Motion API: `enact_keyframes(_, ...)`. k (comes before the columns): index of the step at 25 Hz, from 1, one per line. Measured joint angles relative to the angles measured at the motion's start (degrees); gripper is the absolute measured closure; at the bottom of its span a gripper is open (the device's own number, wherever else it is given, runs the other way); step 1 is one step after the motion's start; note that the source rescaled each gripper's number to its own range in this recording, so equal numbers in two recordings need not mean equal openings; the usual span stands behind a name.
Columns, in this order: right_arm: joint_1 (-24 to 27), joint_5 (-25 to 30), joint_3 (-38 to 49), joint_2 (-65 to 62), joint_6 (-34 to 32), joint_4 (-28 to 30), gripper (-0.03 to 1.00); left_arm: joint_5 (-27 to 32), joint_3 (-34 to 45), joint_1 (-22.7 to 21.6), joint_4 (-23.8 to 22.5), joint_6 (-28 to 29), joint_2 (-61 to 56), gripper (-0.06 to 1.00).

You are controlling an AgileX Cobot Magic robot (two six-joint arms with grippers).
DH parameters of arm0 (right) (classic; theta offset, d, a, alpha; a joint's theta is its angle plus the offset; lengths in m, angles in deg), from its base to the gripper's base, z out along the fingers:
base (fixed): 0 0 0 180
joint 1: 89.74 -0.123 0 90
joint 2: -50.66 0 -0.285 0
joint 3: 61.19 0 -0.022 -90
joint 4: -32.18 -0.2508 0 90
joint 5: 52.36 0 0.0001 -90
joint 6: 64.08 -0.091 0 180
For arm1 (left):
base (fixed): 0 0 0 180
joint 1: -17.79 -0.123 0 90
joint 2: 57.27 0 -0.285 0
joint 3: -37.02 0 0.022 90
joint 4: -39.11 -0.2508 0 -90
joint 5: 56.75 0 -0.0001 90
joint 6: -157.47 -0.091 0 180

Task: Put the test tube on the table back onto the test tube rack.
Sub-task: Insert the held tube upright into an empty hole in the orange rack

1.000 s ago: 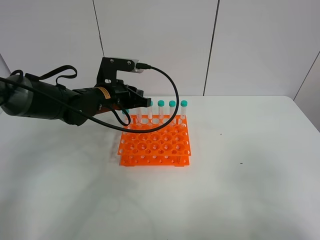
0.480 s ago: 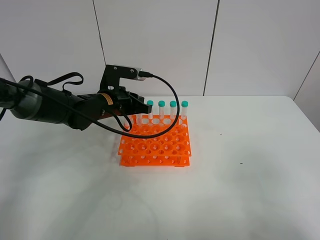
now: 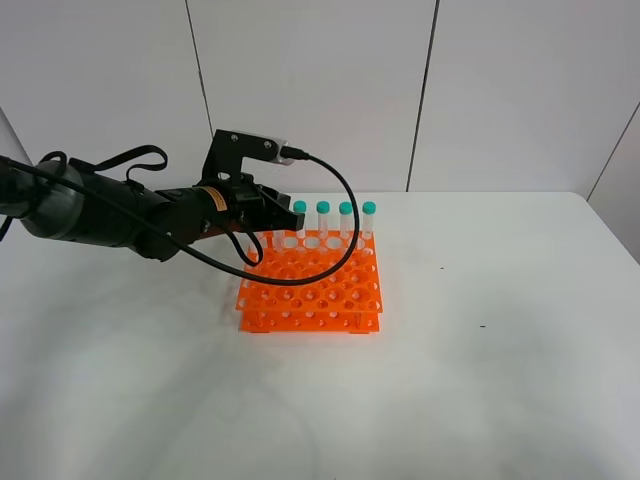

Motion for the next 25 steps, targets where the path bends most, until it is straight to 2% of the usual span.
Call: enact_keyframes(25, 0.0, 0.0, 0.0, 0.0, 0.0, 0.0, -0.03, -2.1, 0.2, 0.0, -0.1, -0.1, 5.3, 0.94)
